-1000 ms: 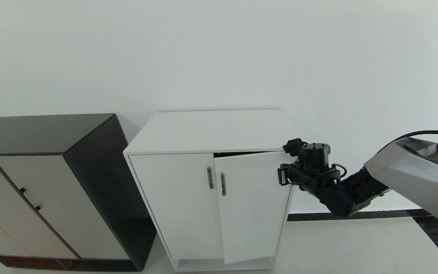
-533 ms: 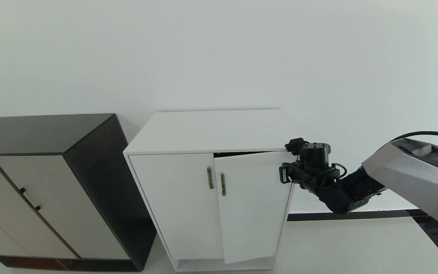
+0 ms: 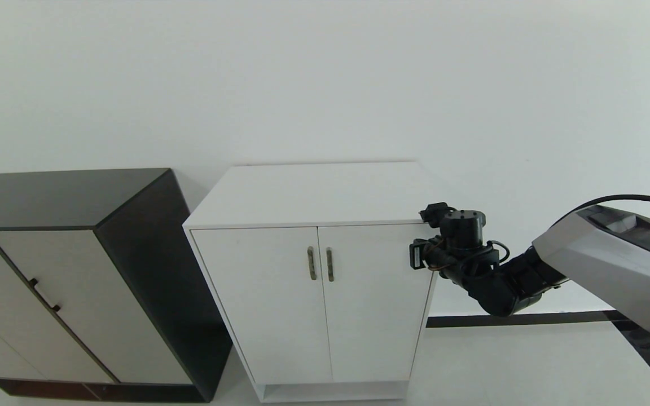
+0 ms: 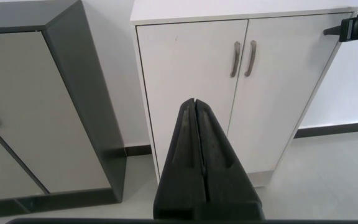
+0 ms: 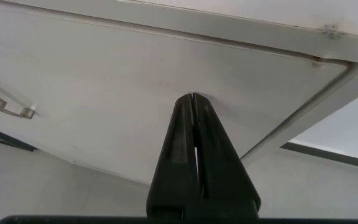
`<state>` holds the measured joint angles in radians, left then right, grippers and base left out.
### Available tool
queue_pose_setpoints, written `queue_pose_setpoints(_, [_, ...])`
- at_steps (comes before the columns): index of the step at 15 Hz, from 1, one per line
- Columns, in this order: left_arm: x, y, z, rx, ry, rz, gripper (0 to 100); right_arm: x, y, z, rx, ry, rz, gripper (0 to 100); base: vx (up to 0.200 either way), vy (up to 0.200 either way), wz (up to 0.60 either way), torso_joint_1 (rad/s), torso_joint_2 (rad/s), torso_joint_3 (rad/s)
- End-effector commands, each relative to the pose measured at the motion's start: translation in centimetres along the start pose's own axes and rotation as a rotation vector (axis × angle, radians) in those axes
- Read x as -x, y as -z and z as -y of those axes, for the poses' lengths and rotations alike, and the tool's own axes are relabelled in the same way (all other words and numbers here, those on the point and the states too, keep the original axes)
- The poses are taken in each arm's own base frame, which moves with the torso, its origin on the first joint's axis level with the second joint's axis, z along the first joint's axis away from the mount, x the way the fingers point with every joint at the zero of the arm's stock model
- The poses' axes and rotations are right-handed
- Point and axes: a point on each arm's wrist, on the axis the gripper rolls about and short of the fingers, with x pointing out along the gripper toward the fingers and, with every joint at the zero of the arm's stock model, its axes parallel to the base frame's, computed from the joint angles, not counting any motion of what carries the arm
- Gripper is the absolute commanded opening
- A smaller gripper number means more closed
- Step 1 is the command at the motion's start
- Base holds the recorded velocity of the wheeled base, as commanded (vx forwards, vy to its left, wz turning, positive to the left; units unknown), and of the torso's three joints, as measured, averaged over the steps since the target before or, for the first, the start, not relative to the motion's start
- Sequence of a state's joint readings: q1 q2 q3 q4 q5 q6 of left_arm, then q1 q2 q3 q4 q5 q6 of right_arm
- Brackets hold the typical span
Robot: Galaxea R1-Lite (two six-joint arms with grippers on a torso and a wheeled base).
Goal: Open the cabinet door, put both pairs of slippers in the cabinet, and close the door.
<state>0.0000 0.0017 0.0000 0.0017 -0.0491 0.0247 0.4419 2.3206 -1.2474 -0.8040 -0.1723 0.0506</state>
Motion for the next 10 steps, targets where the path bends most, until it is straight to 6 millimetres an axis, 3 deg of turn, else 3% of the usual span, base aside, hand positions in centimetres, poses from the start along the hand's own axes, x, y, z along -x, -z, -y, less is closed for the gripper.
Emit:
queue_pose_setpoints(1, [0.0, 0.0, 0.0, 0.0, 0.0, 0.0, 0, 0.01, 0.03, -0.06, 0.001, -0.002, -0.001, 0, 0.0, 0.0, 0.0, 0.0, 0.0, 0.0])
queue_pose_setpoints(10, [0.0, 0.0, 0.0, 0.0, 0.0, 0.0, 0, -0.54, 0.26, 0.07, 0.001, 0.036, 0.002, 0, 0.0, 0.0, 0.0, 0.0, 0.0, 0.0])
